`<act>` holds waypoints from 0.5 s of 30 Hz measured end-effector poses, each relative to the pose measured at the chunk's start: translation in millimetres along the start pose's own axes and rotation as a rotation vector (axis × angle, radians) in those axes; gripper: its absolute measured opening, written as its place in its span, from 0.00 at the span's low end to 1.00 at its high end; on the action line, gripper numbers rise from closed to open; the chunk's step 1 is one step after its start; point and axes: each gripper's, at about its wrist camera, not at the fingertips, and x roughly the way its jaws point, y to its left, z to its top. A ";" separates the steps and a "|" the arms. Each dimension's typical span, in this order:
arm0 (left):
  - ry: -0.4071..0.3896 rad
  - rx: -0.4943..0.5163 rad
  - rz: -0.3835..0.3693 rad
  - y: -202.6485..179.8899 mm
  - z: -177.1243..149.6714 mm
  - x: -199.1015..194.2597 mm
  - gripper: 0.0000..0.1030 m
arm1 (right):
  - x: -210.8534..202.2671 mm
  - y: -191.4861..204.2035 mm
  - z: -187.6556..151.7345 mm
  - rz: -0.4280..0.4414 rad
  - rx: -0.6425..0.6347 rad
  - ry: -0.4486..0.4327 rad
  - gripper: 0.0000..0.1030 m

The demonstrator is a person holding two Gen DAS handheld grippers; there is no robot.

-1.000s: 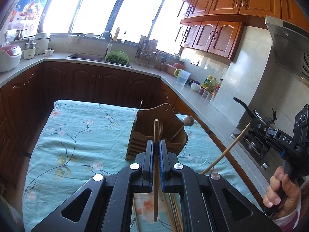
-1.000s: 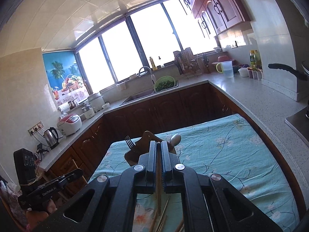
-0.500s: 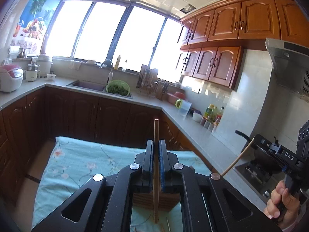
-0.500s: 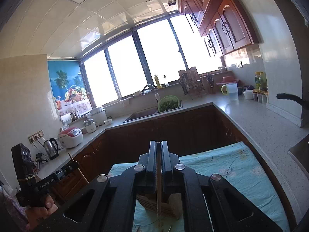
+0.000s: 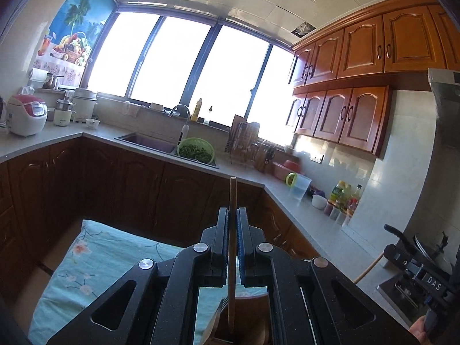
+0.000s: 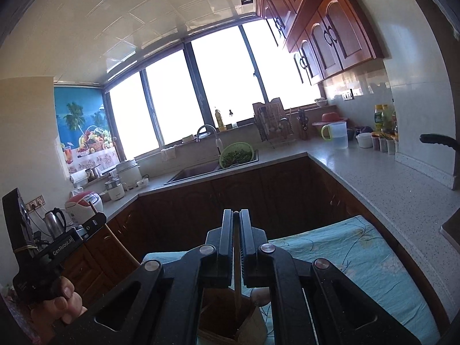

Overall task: Organize utensils
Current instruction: 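Lift both held chopsticks and lower them into the wooden caddy slots, then open both tools to release the chopsticks into the caddy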

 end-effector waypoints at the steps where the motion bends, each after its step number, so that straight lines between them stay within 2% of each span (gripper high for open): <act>1: 0.001 -0.001 0.002 0.2 -7.9 5.6 0.03 | 3.0 -0.5 -5.3 -0.004 0.000 0.002 0.04; 3: 0.011 0.006 0.011 -0.5 -23.9 16.3 0.03 | 6.9 -2.0 -16.2 -0.007 0.001 0.005 0.04; 9: 0.065 0.026 0.019 -1.1 -43.7 44.7 0.03 | 15.6 -6.8 -38.9 -0.022 0.009 0.034 0.04; 13: 0.126 0.012 0.018 5.1 -47.0 59.2 0.05 | 14.3 -10.7 -37.5 -0.031 0.008 0.036 0.04; 15: 0.119 0.010 0.021 7.6 -42.2 58.6 0.05 | 16.0 -12.6 -35.8 -0.036 0.007 0.046 0.04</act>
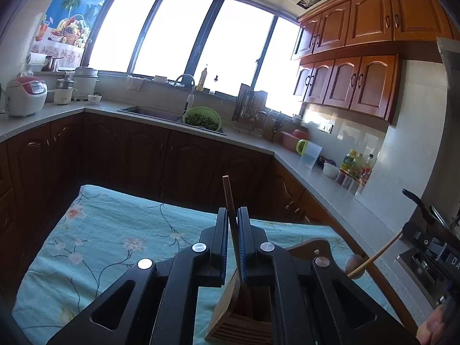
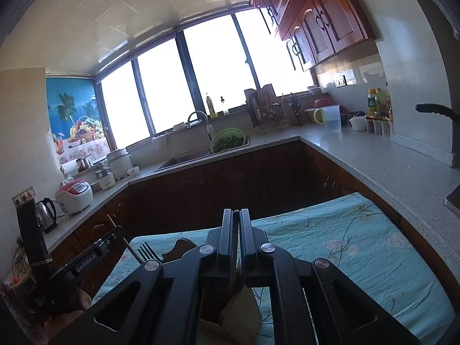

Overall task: Organize utensils
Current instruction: 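Open both tools to release the chopsticks into the caddy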

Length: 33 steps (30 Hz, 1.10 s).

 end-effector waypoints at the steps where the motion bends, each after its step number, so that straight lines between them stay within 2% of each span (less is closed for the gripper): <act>1: 0.003 -0.002 -0.001 0.1 5.7 -0.2 0.05 | 1.3 -1.8 0.9 0.003 0.005 0.008 0.04; 5: 0.009 0.001 0.003 3.2 18.3 -4.3 0.05 | 3.9 -6.4 1.3 -0.001 0.021 0.015 0.04; 11: 0.025 0.012 0.002 9.3 13.8 -11.7 0.05 | 5.4 -11.6 2.0 -0.001 0.036 0.026 0.05; 14: 0.041 0.012 -0.005 9.9 16.3 -13.2 0.17 | 6.2 -13.3 3.3 0.014 0.053 0.040 0.09; 15: 0.036 0.014 0.002 10.0 17.1 -16.4 0.26 | 4.9 -13.4 3.2 0.015 0.058 0.041 0.10; 16: 0.030 0.014 0.004 9.9 18.6 -20.5 0.35 | 3.1 -14.3 3.5 0.021 0.065 0.042 0.17; 17: 0.023 0.013 0.005 10.4 19.5 -25.4 0.39 | 0.0 -15.6 4.2 0.038 0.077 0.038 0.36; 18: 0.018 0.011 0.010 11.3 20.1 -30.6 0.48 | -4.2 -18.0 4.9 0.052 0.091 0.027 0.49; 19: 0.014 0.005 0.016 12.6 20.0 -36.3 0.58 | -10.4 -19.3 5.5 0.059 0.102 0.009 0.70; 20: 0.006 -0.004 0.014 15.1 20.3 -42.9 0.60 | -17.0 -20.1 6.6 0.060 0.108 -0.010 0.78; 21: 0.001 -0.012 0.012 17.7 18.8 -49.1 0.63 | -23.8 -20.7 7.1 0.064 0.109 -0.025 0.80; 23: 0.004 -0.027 0.024 23.5 16.6 -61.7 0.74 | -35.8 -22.5 7.2 0.076 0.120 -0.041 0.95; 25: -0.005 -0.048 0.018 29.3 12.1 -77.5 0.77 | -46.6 -25.0 5.9 0.086 0.135 -0.045 0.99; 33: 0.042 -0.065 0.029 44.2 -12.0 -131.3 0.80 | -86.2 -31.1 -23.8 0.084 0.152 0.006 0.99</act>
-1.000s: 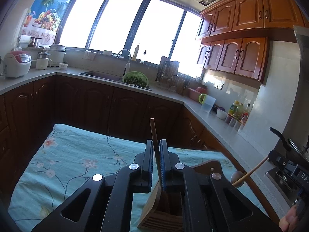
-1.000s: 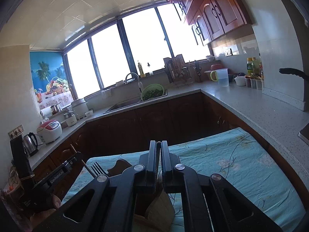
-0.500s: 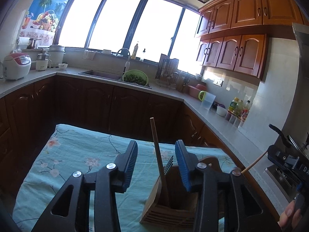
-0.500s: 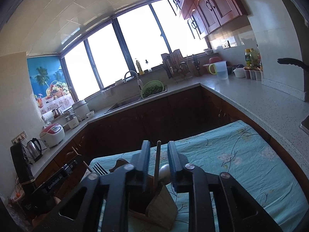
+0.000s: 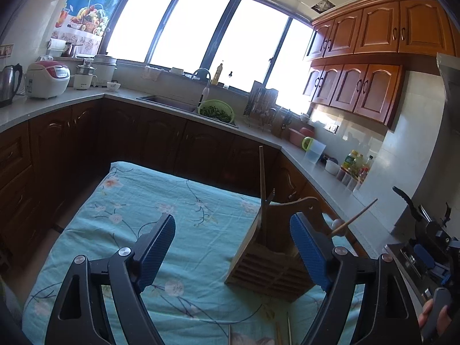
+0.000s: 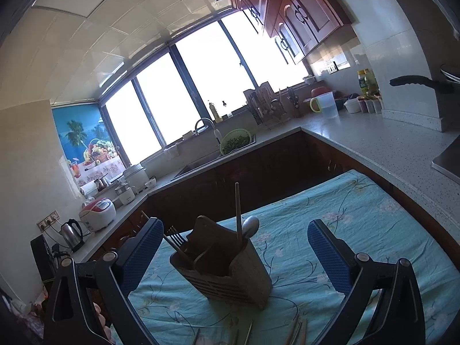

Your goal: Organize utensils

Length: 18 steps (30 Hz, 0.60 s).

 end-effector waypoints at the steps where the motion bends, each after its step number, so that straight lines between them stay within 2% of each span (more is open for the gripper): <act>1: 0.004 -0.005 0.003 1.3 -1.8 -7.8 0.80 | -4.8 -1.8 -4.7 -0.005 0.002 0.007 0.99; 10: 0.067 -0.011 0.035 9.9 -33.6 -58.0 0.80 | -39.0 -27.1 -54.9 -0.100 0.039 0.097 0.99; 18: 0.159 -0.030 0.065 14.7 -62.2 -75.1 0.80 | -52.2 -49.1 -101.2 -0.180 0.055 0.193 0.99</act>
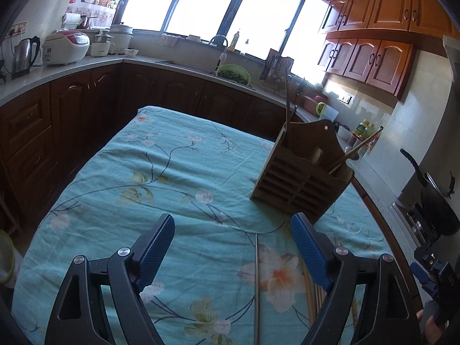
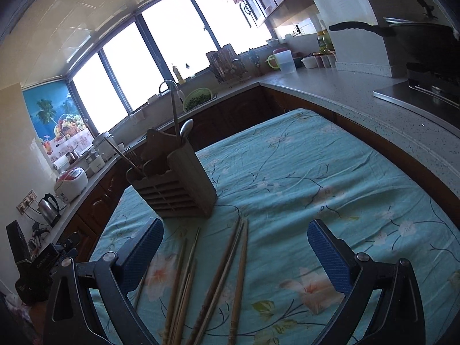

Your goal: Organize utensils

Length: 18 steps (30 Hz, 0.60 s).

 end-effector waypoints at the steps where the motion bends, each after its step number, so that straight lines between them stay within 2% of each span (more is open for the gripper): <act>1: 0.011 0.000 0.003 0.7 -3.7 -0.9 0.80 | 1.2 -2.3 -4.5 -0.005 0.004 0.012 0.99; 9: 0.114 0.039 0.036 -6.8 -19.6 2.8 0.80 | 10.6 -2.6 -23.1 -0.033 -0.024 0.079 0.99; 18: 0.168 0.068 0.045 -20.0 -18.5 15.1 0.80 | 25.5 12.4 -26.9 -0.015 -0.083 0.114 0.94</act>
